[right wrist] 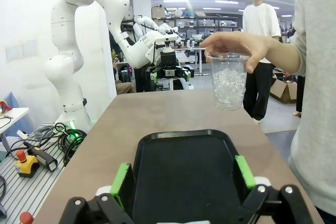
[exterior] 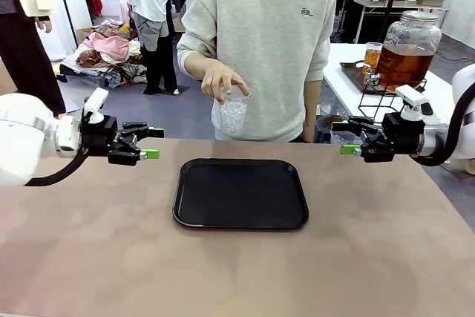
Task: Pour the drink into the iced cup.
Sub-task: Open the gripper to release the iced cup you were holding.
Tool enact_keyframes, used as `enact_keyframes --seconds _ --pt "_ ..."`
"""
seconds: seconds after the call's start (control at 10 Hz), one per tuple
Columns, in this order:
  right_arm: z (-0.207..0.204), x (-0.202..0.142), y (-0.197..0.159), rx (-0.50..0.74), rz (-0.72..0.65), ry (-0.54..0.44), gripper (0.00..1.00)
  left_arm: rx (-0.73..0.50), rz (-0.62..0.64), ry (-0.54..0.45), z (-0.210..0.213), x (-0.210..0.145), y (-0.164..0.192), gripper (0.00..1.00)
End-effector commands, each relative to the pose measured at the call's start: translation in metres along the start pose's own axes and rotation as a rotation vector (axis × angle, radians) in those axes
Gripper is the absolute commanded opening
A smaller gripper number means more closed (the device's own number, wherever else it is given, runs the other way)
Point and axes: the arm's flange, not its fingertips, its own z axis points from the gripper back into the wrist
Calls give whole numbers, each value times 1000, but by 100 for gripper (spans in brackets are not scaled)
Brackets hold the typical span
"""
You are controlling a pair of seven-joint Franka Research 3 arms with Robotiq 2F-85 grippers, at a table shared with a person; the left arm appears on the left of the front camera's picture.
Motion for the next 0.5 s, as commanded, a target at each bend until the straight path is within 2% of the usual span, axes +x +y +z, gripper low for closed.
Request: enact_keyframes --seconds 0.0,0.4 --pt "-1 3 -1 2 -2 1 100 -1 -1 0 -1 1 -1 100" --pt "-1 3 -1 2 -2 1 100 -1 -1 0 -1 1 -1 100"
